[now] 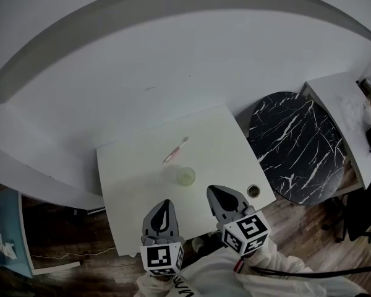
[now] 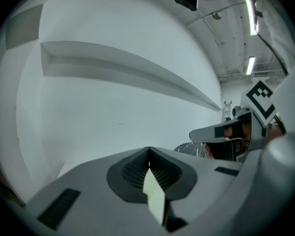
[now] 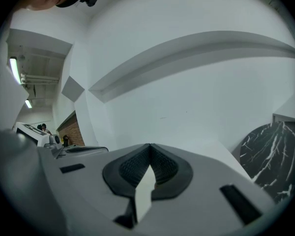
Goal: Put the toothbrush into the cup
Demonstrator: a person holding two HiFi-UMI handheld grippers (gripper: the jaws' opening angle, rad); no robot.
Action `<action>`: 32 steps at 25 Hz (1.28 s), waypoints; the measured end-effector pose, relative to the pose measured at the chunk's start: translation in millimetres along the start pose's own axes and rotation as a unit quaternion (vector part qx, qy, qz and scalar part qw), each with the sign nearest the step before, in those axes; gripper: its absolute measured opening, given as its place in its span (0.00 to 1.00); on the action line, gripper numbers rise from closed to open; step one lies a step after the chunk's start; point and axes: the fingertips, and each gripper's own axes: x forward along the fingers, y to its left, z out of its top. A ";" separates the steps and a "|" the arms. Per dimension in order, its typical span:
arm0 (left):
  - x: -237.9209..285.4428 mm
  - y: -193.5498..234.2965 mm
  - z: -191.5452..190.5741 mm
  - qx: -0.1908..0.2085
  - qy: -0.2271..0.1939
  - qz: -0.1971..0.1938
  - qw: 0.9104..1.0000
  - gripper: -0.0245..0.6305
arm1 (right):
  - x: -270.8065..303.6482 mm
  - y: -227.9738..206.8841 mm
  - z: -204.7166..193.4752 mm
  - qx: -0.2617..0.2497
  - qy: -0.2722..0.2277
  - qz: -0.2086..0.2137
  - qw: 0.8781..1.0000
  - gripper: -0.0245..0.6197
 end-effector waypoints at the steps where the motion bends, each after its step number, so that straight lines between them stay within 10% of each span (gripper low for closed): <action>1: 4.8 0.3 -0.3 0.000 0.003 0.001 1.000 0.05 | 3.6 -3.7 -0.3 0.002 0.002 0.001 1.000 0.05; 32: 110.2 11.2 -33.3 0.011 0.064 0.028 0.997 0.05 | 83.4 -91.2 -18.1 0.005 0.046 0.024 0.999 0.05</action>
